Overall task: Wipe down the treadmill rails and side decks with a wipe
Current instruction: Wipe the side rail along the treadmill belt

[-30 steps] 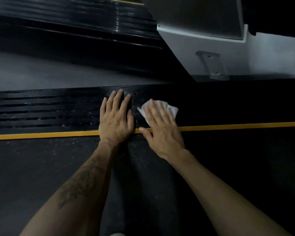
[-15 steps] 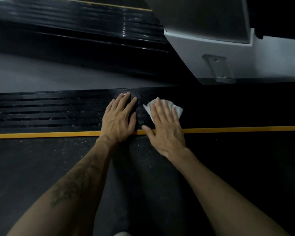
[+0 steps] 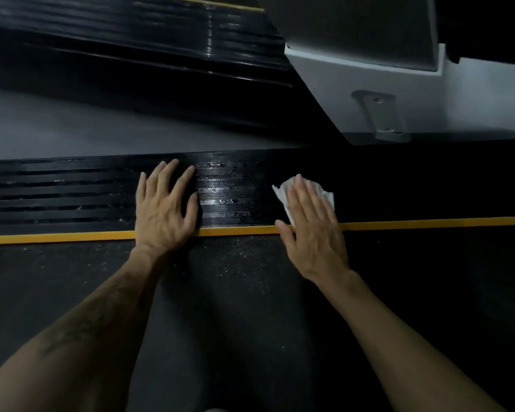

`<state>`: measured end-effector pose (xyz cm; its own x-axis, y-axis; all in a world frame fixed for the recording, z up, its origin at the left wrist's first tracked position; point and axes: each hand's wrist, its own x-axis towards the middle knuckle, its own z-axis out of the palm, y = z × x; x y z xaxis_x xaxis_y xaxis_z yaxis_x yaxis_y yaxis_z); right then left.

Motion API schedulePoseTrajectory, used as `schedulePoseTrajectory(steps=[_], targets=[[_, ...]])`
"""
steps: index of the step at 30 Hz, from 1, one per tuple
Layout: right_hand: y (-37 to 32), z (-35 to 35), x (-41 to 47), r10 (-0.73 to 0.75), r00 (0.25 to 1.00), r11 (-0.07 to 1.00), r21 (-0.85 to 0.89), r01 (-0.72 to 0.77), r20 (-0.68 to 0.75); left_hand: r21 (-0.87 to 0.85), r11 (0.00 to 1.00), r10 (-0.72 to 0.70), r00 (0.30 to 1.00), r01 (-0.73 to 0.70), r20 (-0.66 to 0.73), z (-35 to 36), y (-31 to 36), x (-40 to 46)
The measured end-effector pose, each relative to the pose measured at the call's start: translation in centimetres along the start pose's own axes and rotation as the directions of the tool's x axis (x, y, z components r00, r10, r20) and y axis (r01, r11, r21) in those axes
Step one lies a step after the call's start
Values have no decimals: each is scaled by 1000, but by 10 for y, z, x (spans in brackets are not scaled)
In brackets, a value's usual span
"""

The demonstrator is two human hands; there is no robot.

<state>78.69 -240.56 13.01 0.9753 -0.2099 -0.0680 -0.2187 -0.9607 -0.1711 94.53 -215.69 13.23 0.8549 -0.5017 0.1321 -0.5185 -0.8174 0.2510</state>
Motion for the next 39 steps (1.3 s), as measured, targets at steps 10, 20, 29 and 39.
schedulePoseTrajectory(steps=[10,20,29,39], targets=[[-26,-1,10,-127,991,991,-37,129,53,-25,1000,-15,1000,15,-24,-1,2,-1],[-29,-10,47,101,992,995,-24,-100,80,-13,1000,-14,999,13,-46,1,1,-1],[19,-14,21,4,998,997,-81,2,70,-25,1000,-19,998,17,-62,2,1,-1],[-19,-10,43,-186,975,982,-16,190,122,-21,1000,-22,998,21,-51,1,0,-1]])
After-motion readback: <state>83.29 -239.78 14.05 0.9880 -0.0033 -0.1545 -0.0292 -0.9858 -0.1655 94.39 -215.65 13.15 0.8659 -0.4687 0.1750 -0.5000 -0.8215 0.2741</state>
